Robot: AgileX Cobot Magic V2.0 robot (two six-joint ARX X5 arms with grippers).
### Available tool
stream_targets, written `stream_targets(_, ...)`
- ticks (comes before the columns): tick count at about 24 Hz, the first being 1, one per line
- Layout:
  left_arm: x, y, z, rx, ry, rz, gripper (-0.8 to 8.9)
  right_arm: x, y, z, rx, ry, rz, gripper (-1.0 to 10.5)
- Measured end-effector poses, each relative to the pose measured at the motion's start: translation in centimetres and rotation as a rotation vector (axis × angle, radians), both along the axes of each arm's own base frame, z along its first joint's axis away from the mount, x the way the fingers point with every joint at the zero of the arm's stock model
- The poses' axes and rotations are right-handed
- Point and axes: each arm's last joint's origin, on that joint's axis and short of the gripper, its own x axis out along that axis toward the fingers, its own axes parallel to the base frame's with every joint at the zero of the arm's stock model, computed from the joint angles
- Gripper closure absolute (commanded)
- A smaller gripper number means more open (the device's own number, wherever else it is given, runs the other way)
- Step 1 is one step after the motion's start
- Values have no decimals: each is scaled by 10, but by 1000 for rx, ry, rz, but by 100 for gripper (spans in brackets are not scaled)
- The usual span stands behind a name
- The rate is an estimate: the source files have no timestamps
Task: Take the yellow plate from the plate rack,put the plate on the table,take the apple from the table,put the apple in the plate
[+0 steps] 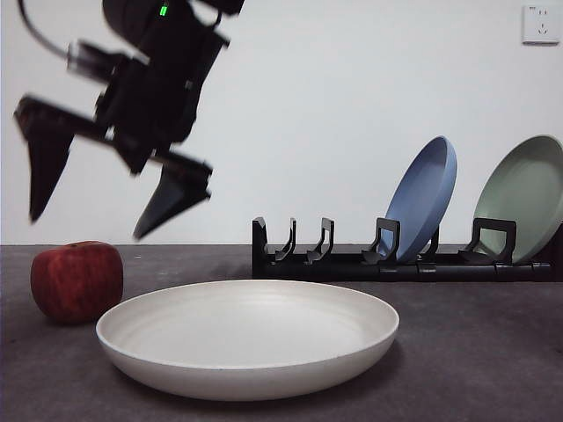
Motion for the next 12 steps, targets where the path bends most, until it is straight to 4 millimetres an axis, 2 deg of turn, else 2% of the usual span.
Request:
stream_targets(5,1,-5,-7,22,29,-19,826,-14,18,-34,-56,44,46,-27)
stream_targets(8,1,-6,-7,20,36,-21,826,-14,21,-50,-101,38,37,-19)
stream_targets(9,1,-6,-7,21,37,-21,826,-13,21,-51,-114,18,26,66)
stream_targets(10,1,-6,-7,20,36,-21,826,-12,21,-51,-123,2,16,243)
stream_targets(12,1,-6,-7,20,36,-20,826,-12,20,-52,-140,-17,1,787)
